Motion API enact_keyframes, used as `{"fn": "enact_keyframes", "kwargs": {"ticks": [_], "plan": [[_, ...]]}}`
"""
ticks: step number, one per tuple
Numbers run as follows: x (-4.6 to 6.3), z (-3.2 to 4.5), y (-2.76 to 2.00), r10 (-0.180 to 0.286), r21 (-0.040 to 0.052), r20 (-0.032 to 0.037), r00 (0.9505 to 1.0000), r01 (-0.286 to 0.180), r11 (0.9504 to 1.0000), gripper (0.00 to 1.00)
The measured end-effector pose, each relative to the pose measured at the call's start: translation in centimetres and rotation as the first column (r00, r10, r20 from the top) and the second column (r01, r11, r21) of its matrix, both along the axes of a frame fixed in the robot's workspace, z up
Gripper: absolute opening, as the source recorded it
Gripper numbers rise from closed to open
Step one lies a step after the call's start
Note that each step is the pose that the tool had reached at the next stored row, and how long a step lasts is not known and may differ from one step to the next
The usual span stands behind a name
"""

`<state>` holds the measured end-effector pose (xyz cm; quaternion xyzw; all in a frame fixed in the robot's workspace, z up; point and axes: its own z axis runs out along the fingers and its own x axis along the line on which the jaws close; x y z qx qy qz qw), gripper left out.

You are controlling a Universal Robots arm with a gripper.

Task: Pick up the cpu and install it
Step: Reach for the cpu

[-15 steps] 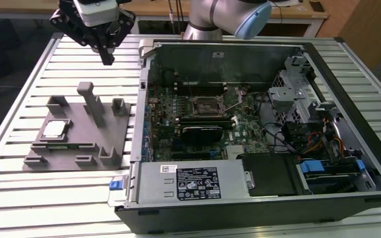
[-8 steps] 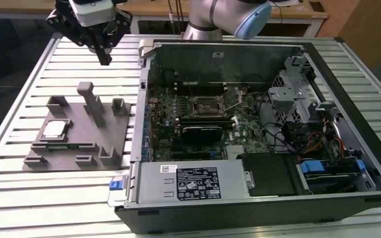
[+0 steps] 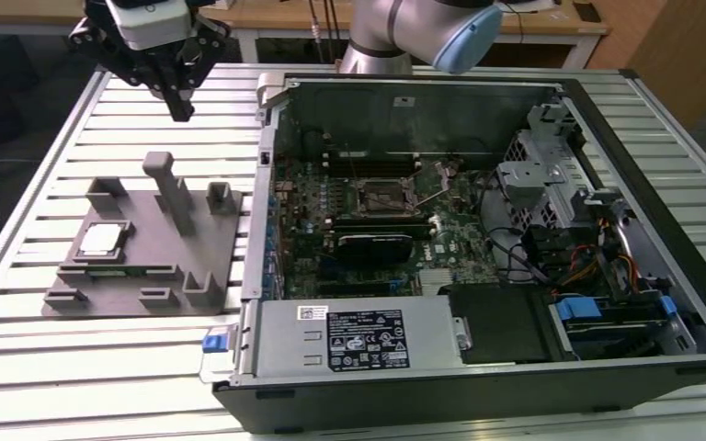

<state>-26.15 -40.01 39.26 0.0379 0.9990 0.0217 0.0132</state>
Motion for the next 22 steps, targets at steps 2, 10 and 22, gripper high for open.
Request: {"fn": "enact_keyframes", "kwargs": {"ticks": [2,10,22], "plan": [[-0.4,-0.02,0.0,0.0,0.0,0.0,1.0,0.0,1.0,0.11],[-2.2,-0.2,0.0,0.0,0.0,0.0,1.0,0.0,1.0,0.11],[-5.4,-0.63,0.0,0.0,0.0,0.0,1.0,0.0,1.0,0.11]]}}
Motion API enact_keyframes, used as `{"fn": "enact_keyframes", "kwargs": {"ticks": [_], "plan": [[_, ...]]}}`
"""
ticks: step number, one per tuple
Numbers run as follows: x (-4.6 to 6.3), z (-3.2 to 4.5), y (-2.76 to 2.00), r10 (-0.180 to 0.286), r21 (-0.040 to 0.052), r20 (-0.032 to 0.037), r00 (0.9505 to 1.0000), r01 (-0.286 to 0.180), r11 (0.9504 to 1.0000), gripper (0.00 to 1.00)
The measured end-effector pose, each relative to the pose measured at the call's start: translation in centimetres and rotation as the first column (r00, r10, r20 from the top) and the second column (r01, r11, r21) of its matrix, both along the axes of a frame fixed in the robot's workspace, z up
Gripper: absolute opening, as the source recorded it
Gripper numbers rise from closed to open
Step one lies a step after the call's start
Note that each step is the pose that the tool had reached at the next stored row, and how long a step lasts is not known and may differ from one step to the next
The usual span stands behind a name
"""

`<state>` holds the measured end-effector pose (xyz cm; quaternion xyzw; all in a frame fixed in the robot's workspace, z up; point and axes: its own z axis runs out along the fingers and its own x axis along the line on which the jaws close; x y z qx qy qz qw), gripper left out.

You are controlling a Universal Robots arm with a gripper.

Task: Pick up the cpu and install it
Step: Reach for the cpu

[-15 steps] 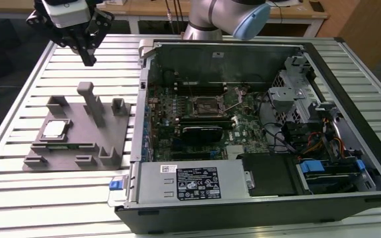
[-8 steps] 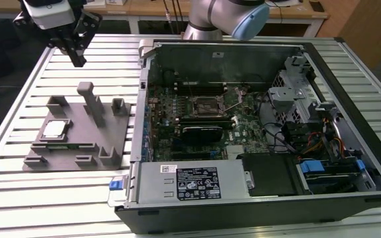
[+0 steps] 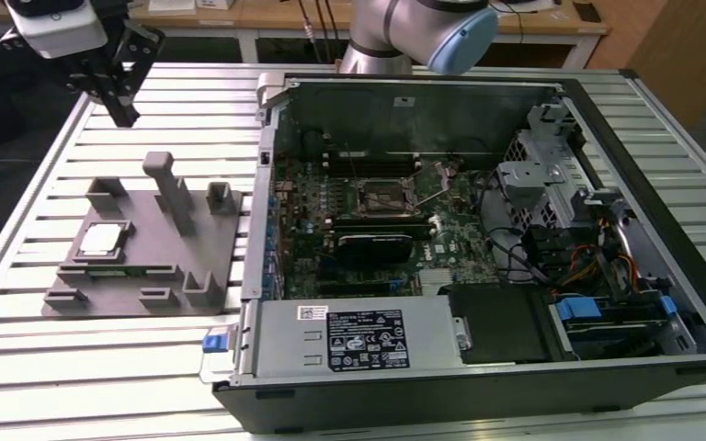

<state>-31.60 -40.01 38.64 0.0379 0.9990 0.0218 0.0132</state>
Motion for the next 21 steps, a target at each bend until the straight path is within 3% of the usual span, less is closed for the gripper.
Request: {"fn": "enact_keyframes", "kwargs": {"ticks": [14,21], "plan": [[-3.4,-0.49,0.01,0.0,0.0,0.0,1.0,0.0,1.0,0.11],[-3.8,-1.32,0.02,0.0,-0.0001,-0.0001,1.0,0.0,1.0,0.11]]}}
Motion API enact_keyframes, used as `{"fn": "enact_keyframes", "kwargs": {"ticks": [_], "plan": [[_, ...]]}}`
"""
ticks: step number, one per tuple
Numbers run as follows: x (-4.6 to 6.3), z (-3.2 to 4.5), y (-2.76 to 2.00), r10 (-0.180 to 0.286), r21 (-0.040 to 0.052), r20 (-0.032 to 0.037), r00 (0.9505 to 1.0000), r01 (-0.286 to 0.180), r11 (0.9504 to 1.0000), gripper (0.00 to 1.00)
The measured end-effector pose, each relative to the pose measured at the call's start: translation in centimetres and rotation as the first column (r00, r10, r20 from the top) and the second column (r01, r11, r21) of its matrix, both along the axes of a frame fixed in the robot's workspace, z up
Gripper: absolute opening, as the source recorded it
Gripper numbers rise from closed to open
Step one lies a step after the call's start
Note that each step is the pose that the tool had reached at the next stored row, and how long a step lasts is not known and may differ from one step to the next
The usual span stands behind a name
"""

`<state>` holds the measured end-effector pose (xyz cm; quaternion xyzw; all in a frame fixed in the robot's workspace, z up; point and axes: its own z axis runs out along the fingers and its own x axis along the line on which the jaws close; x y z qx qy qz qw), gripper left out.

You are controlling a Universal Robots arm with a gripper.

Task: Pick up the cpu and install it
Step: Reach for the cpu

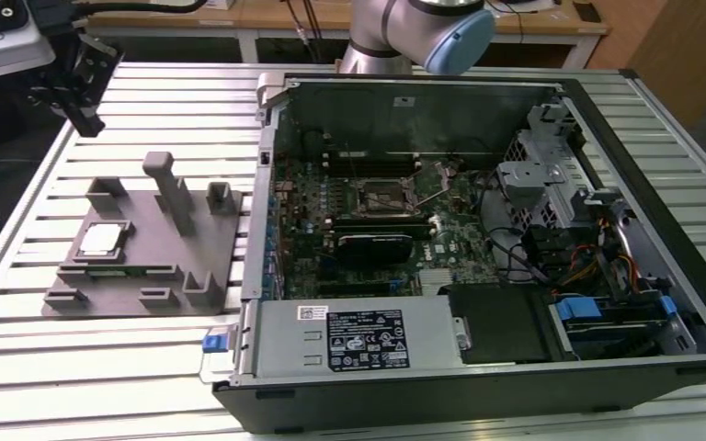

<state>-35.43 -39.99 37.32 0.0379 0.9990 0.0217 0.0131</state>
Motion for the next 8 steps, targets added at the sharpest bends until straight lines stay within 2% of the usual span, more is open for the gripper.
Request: {"fn": "enact_keyframes", "kwargs": {"ticks": [8], "plan": [[-0.3,-1.24,0.0,0.0,0.0,0.0,1.0,0.0,1.0,0.11]]}}
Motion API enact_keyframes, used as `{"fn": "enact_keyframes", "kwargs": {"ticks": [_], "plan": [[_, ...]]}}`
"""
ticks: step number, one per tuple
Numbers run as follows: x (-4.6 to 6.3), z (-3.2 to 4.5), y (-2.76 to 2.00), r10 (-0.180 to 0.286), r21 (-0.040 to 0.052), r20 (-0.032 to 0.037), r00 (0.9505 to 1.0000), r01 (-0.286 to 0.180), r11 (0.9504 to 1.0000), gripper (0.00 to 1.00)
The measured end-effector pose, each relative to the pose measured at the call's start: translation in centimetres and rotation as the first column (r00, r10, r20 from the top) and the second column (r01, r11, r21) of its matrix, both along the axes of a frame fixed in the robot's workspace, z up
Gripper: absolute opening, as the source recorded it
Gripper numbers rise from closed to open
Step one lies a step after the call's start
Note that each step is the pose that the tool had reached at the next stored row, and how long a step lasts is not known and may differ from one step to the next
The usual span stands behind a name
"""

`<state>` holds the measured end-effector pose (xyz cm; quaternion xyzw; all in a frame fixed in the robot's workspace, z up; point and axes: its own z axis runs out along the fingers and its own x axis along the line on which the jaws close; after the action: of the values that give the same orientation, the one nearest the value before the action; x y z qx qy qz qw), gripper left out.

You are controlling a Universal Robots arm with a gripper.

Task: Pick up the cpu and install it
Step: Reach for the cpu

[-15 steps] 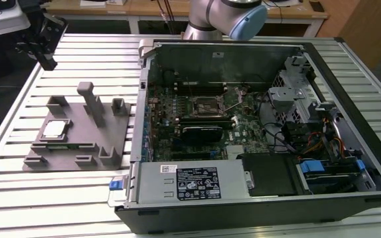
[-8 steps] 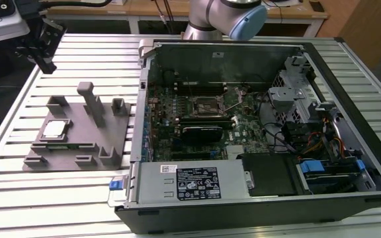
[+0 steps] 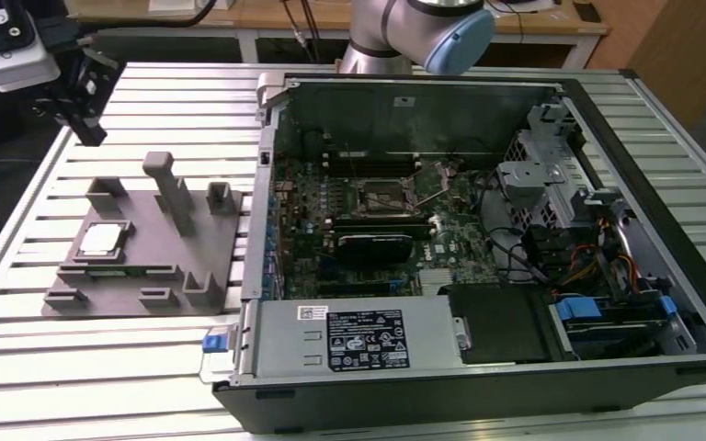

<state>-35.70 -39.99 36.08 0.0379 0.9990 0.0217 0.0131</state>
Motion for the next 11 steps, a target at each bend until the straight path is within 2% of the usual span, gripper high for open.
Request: {"fn": "enact_keyframes", "kwargs": {"ticks": [11], "plan": [[-1.1,-1.44,0.0,0.0,0.0,0.0,1.0,0.0,1.0,0.11]]}}
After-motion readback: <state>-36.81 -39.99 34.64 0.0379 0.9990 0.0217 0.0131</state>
